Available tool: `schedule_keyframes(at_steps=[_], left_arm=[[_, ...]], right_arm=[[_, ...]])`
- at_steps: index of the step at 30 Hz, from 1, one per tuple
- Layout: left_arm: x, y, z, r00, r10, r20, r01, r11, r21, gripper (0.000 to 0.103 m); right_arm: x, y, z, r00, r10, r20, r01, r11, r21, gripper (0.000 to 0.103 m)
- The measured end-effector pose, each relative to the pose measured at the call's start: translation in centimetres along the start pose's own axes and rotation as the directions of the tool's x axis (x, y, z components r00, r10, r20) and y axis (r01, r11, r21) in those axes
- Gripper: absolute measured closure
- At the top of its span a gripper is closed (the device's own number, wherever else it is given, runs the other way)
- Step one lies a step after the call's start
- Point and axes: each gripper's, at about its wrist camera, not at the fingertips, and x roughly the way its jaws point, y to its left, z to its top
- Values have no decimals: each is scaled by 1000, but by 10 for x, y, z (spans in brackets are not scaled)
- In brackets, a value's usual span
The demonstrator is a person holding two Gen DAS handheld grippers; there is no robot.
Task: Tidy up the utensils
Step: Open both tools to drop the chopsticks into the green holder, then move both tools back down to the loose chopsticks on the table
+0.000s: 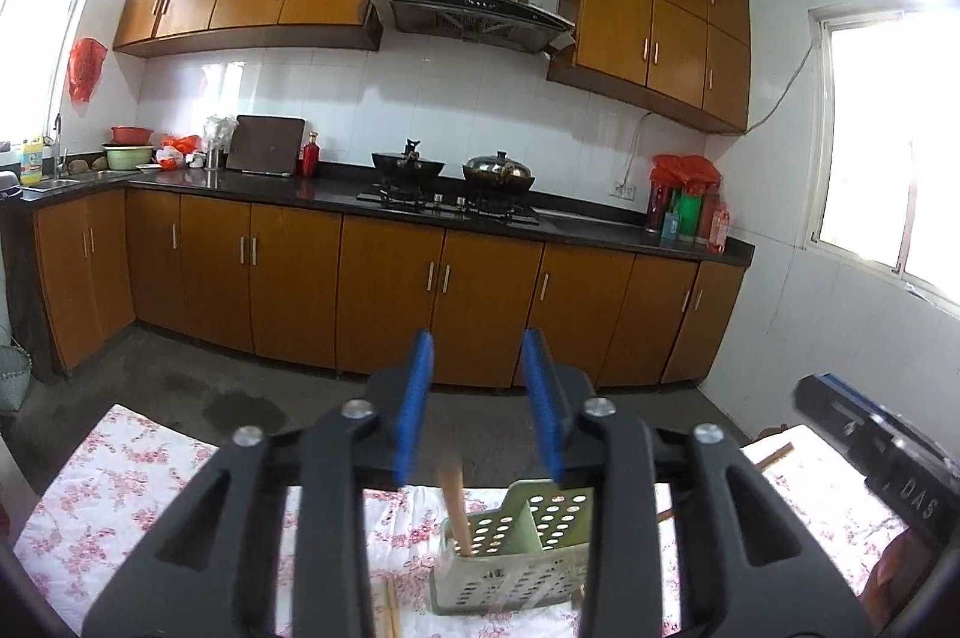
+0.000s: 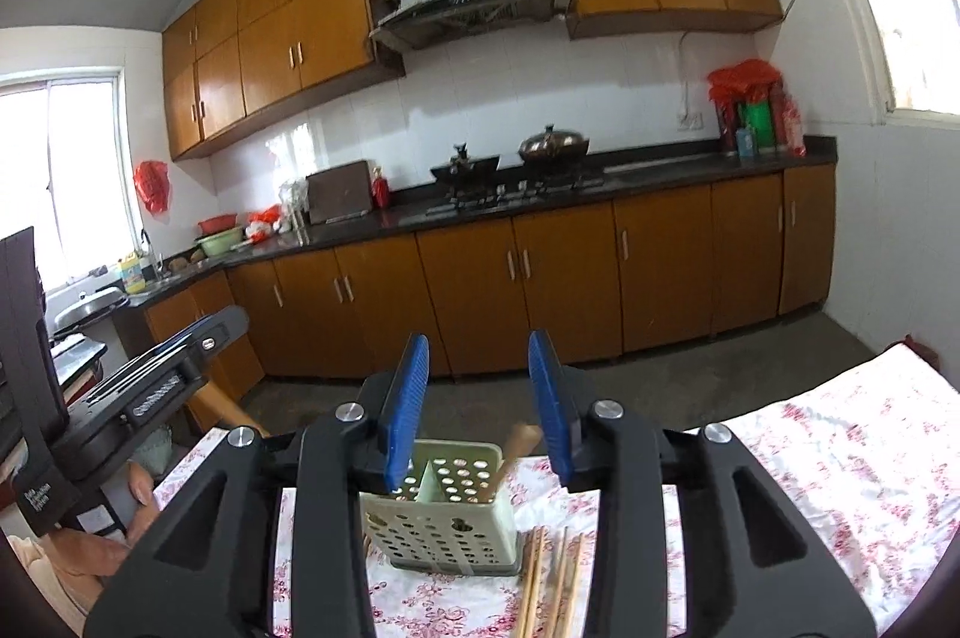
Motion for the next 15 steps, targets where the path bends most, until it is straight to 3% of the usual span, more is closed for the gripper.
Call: schedule_keyframes(at_steps=[4, 6, 9, 11, 13, 15], left_arm=[[-38, 17, 1, 999, 32, 6, -32, 999, -21, 57], [-54, 30, -8, 997, 72, -20, -72, 997, -17, 54], [-68, 49, -39, 986, 138, -93, -138, 990, 4, 53], [-66, 61, -66, 969, 180, -170, -178, 984, 28, 53], [-60, 74, -103, 942, 181, -284, -180, 983, 29, 56], [-55, 83, -132, 912, 171, -373, -174, 984, 25, 65]], right_arm=[[-24, -14, 0, 999, -48, 16, 48, 999, 20, 66], [-29, -26, -15, 995, -91, -31, 92, 995, 30, 66], [-15, -42, -54, 975, -125, -184, 133, 991, 33, 67], [3, -49, -94, 935, -118, -334, 137, 990, 32, 82], [18, -50, -129, 891, -91, -444, 119, 992, 36, 86], [30, -46, -164, 843, -83, -532, 112, 993, 22, 86]])
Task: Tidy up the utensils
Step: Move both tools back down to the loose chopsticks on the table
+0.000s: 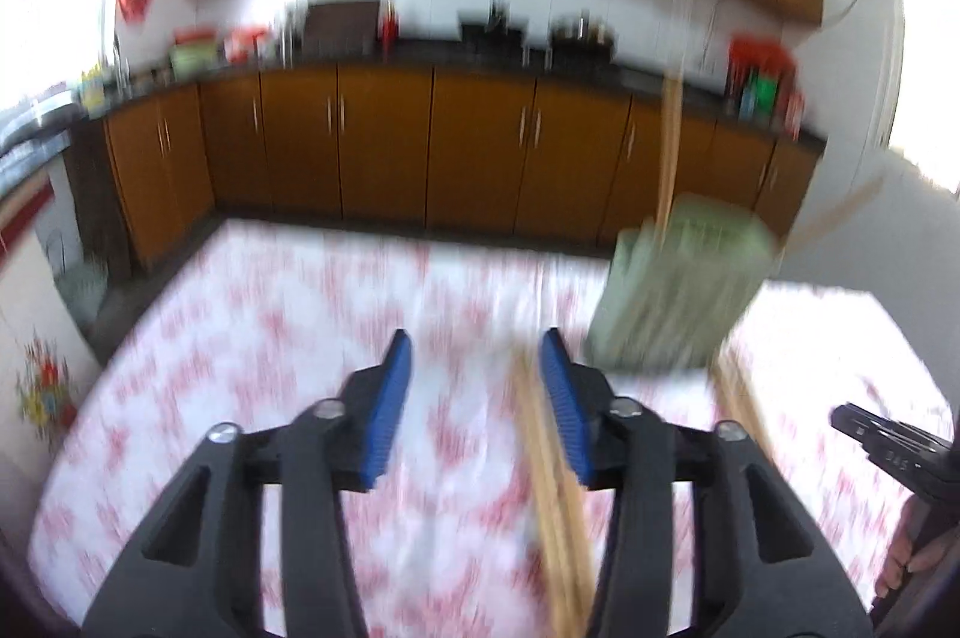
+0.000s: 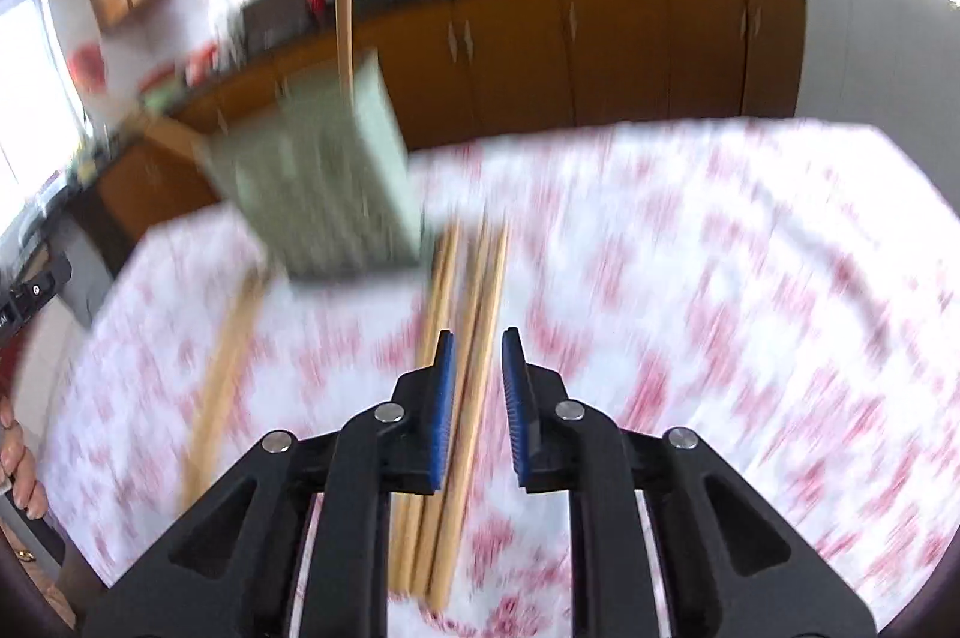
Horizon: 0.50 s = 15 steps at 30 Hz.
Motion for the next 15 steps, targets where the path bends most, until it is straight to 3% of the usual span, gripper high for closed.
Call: schedule_keyframes(at_steps=[5, 8, 15], left_arm=[[29, 2, -43, 987, -43, -153, 42, 999, -5, 71], [37, -3, -57, 978, -65, -197, 66, 998, -2, 73], [55, -21, -75, 951, -120, -285, 126, 992, 6, 81]], right_arm=[[34, 12, -25, 994, -21, -110, 18, 999, -28, 86], [38, 14, -27, 993, -53, -109, 48, 998, -43, 95], [37, -4, -21, 991, -101, -87, 101, 995, -10, 95]])
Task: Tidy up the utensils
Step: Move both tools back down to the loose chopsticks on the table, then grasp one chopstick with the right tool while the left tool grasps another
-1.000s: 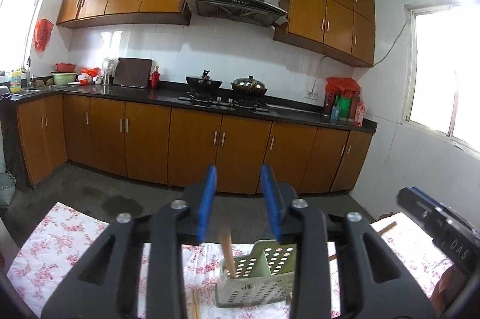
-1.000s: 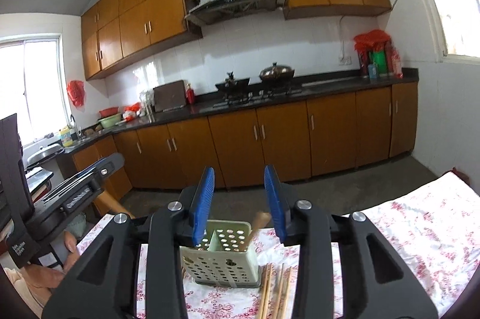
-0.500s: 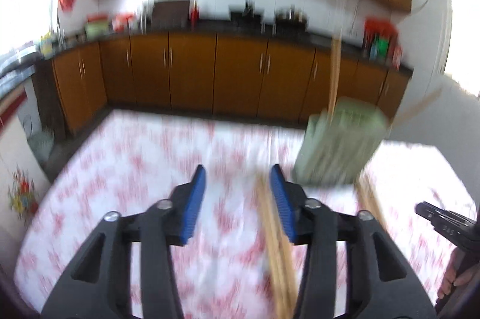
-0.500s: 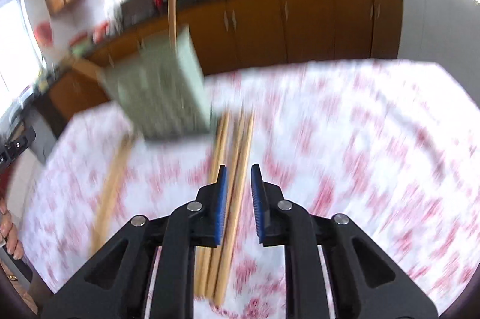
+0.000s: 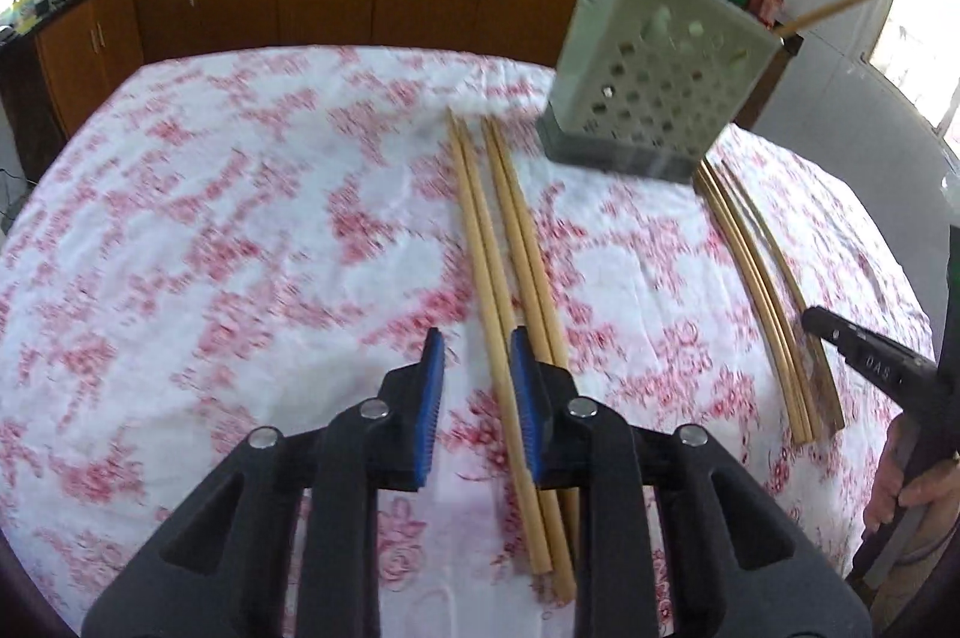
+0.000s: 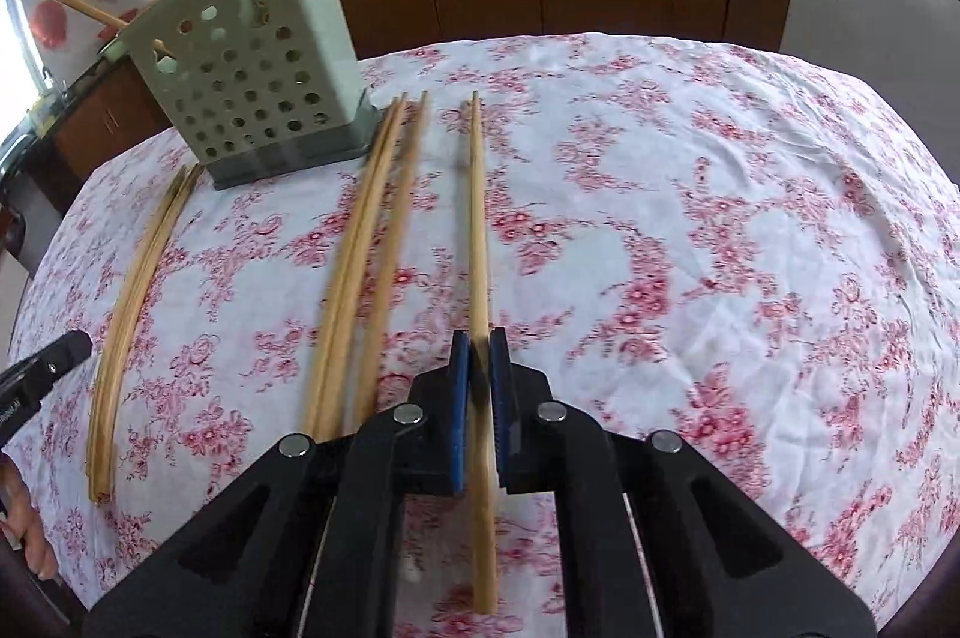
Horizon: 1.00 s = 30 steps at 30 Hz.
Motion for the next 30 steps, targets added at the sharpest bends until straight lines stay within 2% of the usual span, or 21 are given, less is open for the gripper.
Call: schedule_keyframes(at_steps=[10, 13, 15, 17, 24, 30], left_arm=[[7, -5, -5, 998, 53, -21, -52, 997, 52, 85], [9, -9, -4, 998, 54, -21, -53, 997, 52, 85], [12, -9, -2, 997, 73, -18, -72, 996, 52, 91], [14, -5, 1, 996, 89, -15, -88, 995, 49, 94], [14, 39, 14, 990, 139, -3, -139, 989, -50, 93], [13, 37, 11, 987, 161, 21, -161, 987, -27, 93]], right_arm=[[-5, -4, -10, 1000, -26, 13, 26, 999, -32, 95], [-7, 0, -12, 1000, 0, 9, 0, 999, -40, 94], [-7, 5, -13, 1000, -2, 15, 3, 998, -57, 94], [-6, 7, -12, 1000, -11, 24, 13, 997, -78, 94], [-3, -16, -3, 996, -73, 52, 75, 996, -41, 95], [-3, -19, -3, 996, -72, 51, 74, 997, -34, 95]])
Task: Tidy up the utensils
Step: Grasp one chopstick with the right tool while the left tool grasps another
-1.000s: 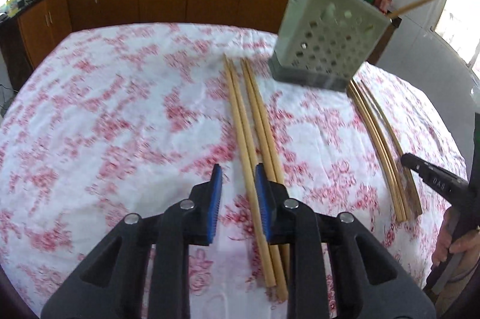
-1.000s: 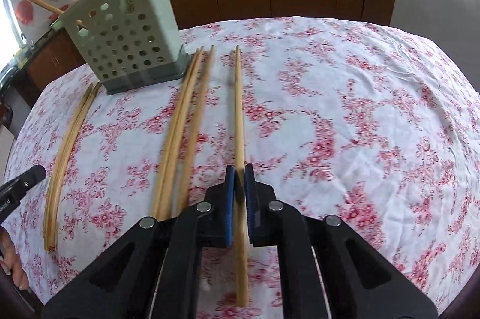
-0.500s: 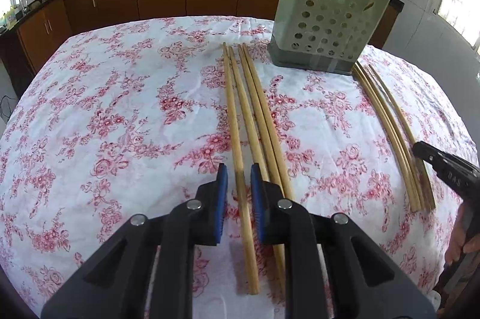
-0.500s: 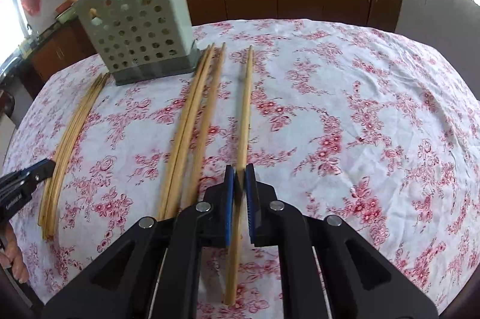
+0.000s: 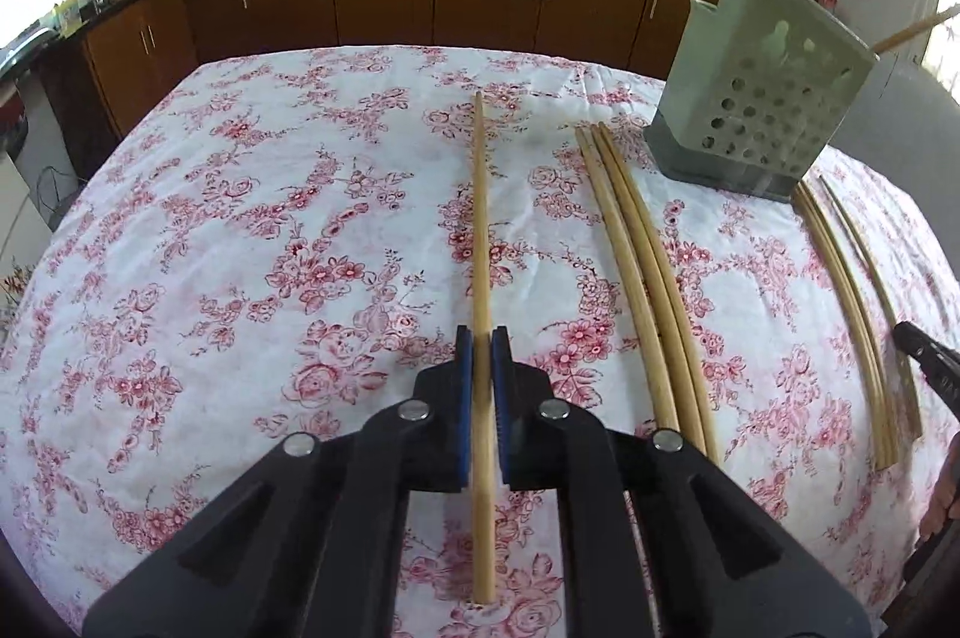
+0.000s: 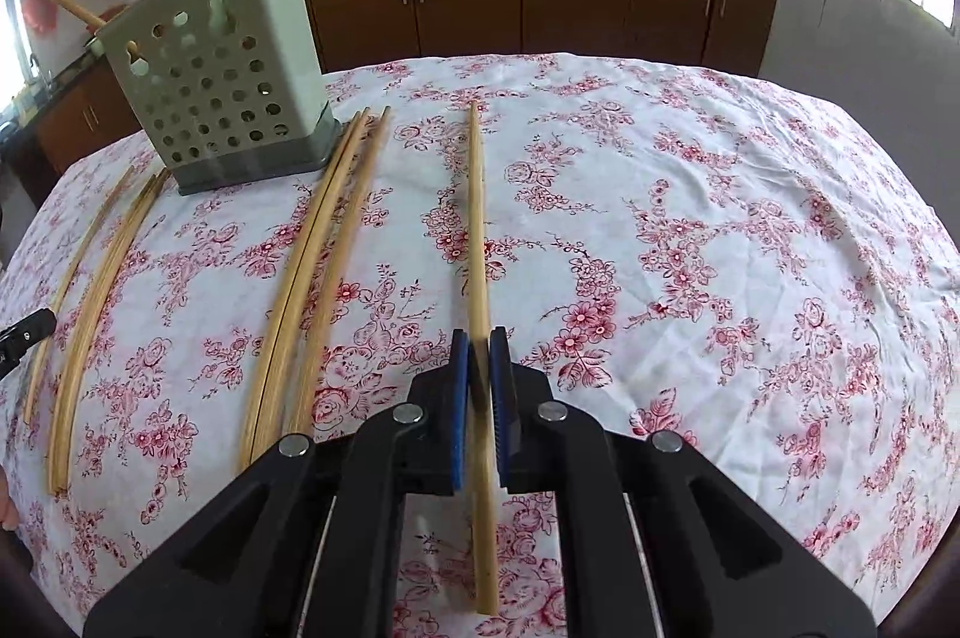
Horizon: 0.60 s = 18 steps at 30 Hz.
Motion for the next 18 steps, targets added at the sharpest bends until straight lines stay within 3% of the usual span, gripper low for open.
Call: schedule_keyframes(at_steps=[18], left_arm=[[2, 2, 0, 1000, -15, 2, 15, 1000, -16, 92]], right_arm=[[1, -3, 0, 1000, 14, -2, -14, 1000, 11, 94]])
